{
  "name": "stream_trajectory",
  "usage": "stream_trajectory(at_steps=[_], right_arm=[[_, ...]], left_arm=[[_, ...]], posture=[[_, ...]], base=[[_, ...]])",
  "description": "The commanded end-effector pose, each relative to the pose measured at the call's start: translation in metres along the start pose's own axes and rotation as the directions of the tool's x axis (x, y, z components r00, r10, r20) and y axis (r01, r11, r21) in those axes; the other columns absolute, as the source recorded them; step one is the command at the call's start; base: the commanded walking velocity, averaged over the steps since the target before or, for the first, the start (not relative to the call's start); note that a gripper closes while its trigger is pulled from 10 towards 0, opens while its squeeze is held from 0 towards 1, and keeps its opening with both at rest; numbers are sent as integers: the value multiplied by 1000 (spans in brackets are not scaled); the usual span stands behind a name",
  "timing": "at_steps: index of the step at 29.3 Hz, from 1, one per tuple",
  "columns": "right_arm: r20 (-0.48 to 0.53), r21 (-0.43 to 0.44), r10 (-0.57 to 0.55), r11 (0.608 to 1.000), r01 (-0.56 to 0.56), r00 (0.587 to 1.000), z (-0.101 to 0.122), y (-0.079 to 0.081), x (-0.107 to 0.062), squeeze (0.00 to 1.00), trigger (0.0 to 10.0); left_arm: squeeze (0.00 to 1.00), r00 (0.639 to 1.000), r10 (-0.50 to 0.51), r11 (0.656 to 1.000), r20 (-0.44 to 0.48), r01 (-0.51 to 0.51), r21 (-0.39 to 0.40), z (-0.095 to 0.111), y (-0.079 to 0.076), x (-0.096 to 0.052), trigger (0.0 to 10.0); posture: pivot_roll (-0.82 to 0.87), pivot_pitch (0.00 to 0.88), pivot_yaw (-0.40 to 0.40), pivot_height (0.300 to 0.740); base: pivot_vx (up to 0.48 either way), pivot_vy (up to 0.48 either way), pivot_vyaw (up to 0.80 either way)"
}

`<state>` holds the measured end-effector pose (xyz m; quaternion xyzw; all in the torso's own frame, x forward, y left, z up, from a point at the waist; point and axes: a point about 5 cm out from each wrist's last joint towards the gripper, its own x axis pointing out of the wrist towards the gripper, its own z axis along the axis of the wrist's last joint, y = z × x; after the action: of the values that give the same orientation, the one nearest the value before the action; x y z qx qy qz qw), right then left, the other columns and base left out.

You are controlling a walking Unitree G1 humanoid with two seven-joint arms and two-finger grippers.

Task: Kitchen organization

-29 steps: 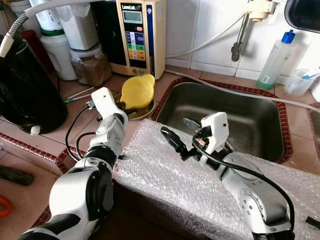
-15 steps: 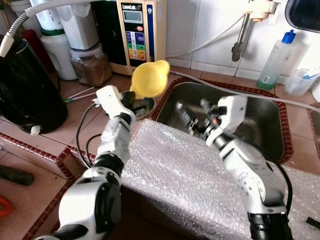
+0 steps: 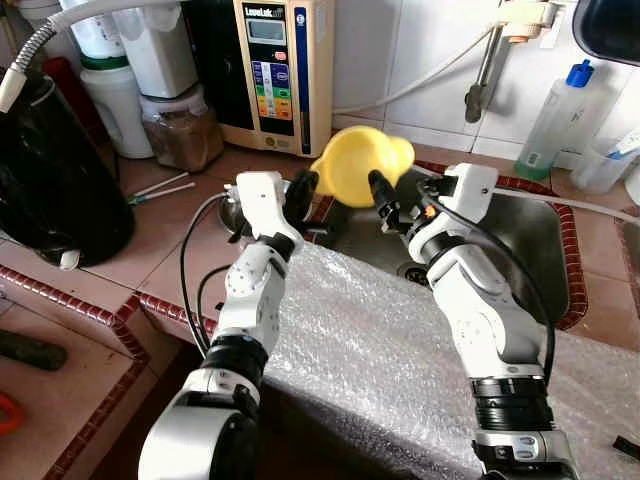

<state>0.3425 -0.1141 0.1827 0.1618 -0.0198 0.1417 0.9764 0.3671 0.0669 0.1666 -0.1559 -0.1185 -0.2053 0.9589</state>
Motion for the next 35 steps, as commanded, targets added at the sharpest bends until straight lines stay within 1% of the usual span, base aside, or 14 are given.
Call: stream_trajectory(at_steps=[1,4,7,17,18,19,20,21,22,23,24,25,33,35], right_arm=[[10,-10,-17,1000,17,1000,2,0,3,0,0],[-36,18,-112,994,112,993,-3,-14,5,0,0],[-49,58,-142,988,145,989,-5,-19,6,0,0],[-51,106,-170,979,175,984,-6,-25,7,0,0],[-53,110,-166,979,171,985,-6,-24,7,0,863],[-55,112,-162,980,167,985,-7,-24,7,0,863],[-57,116,-146,982,152,988,-7,-22,7,94,6980],[-58,118,-135,983,141,989,-7,-21,6,94,6980],[-65,116,-111,986,118,992,-8,-18,6,620,10000],[-74,113,-88,989,96,993,-9,-16,5,608,10000],[-105,106,-23,994,34,994,-14,-9,2,561,10000],[-114,95,0,995,11,993,-17,-7,-1,1000,10000],[-154,7,122,992,-123,980,-26,4,-16,1000,10000],[-173,-49,140,987,-151,975,-28,5,-22,1000,10000]], left_arm=[[0,999,-33,999,13,33,6,3,-5,2,0],[0,998,-48,999,30,48,0,6,-9,2,0],[0,998,-50,999,29,50,-3,6,-10,2,0],[0,1000,-24,1000,12,24,16,4,-4,-2,0],[0,1000,8,1000,6,-8,30,4,0,-3,0],[0,1000,31,999,2,-31,40,4,3,-3,0],[278,997,81,996,-6,-81,47,4,11,-4,0],[278,994,113,993,-10,-112,48,4,15,-4,0],[1000,990,142,989,-20,-141,46,4,20,-5,157],[1000,986,163,986,-31,-161,46,3,24,-5,3137],[1000,983,182,983,-36,-180,41,4,30,-7,10000],[1000,980,196,980,-36,-194,53,5,33,-7,10000],[1000,944,328,944,-30,-326,58,12,58,-11,10000],[1000,928,369,928,-48,-366,62,10,65,-17,10000]], posture=[[-74,0,26,740],[-75,0,24,740],[-72,0,23,740],[-70,0,22,740],[-69,0,22,740],[-68,0,21,740],[-68,0,21,740],[-68,0,21,740],[-66,0,21,740],[-66,0,21,740],[-67,0,23,740],[-64,0,21,740],[-63,0,21,740],[-60,0,22,740]], base=[[0,0,0],[0,0,0],[0,0,0],[0,0,0],[0,0,0],[0,0,0],[0,0,0],[0,0,0],[0,0,0],[0,0,0],[0,0,0],[0,0,0],[0,0,0],[0,0,0]])
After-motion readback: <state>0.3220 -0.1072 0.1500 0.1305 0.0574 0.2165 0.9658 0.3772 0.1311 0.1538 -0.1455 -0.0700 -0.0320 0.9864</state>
